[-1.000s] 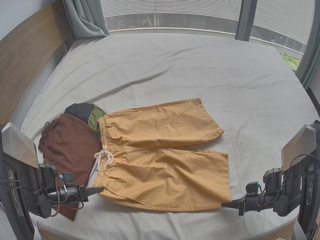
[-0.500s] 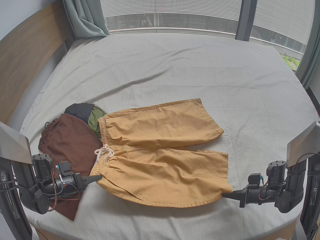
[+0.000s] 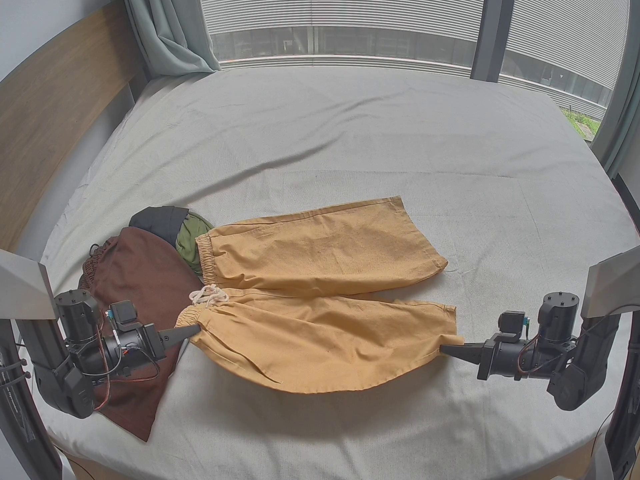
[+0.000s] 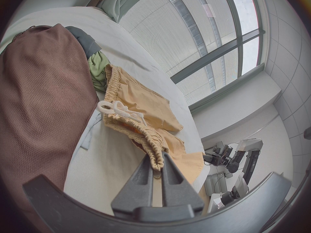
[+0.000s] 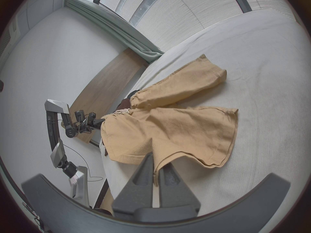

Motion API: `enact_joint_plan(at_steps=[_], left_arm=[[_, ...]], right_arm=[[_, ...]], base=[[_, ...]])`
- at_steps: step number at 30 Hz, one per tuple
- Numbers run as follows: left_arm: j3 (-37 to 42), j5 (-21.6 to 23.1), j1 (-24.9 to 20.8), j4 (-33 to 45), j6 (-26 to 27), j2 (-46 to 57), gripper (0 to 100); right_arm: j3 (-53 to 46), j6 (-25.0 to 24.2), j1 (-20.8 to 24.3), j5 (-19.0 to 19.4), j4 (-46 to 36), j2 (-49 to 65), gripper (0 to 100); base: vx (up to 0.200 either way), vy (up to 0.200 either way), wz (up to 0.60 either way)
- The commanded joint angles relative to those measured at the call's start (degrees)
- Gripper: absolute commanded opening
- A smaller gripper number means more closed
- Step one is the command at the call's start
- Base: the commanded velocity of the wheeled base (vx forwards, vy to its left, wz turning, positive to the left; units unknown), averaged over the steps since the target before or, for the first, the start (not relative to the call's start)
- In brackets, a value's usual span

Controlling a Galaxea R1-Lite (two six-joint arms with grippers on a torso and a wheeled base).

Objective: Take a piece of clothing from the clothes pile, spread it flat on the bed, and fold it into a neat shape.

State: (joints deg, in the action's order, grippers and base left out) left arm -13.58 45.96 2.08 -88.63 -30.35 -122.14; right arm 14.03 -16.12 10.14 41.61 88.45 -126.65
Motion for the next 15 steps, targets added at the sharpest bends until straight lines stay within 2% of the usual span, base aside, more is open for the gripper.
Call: enact_joint_plan(at_steps=[1,12,15], left_arm=[[-0.7,-0.3,0.0,-0.1,-0.3,0.5,0],[-1.8,-0.6,1.3,0.0,-3.8,2.2,0],[-2.0,-0.6,1.9,0.0,-4.5,2.7,0]], right_arm=[[0.3,-1.1,0.1,0.1,0.0,3.3,0],[-3.5,-2.0,0.0,1.7,-0.2,8.3,0],[-5.3,-1.9,0.1,3.5,-0.2,10.0,0]], base=[[0.000,0.000,0.00],[0.000,0.000,0.00],[0.000,0.000,0.00]])
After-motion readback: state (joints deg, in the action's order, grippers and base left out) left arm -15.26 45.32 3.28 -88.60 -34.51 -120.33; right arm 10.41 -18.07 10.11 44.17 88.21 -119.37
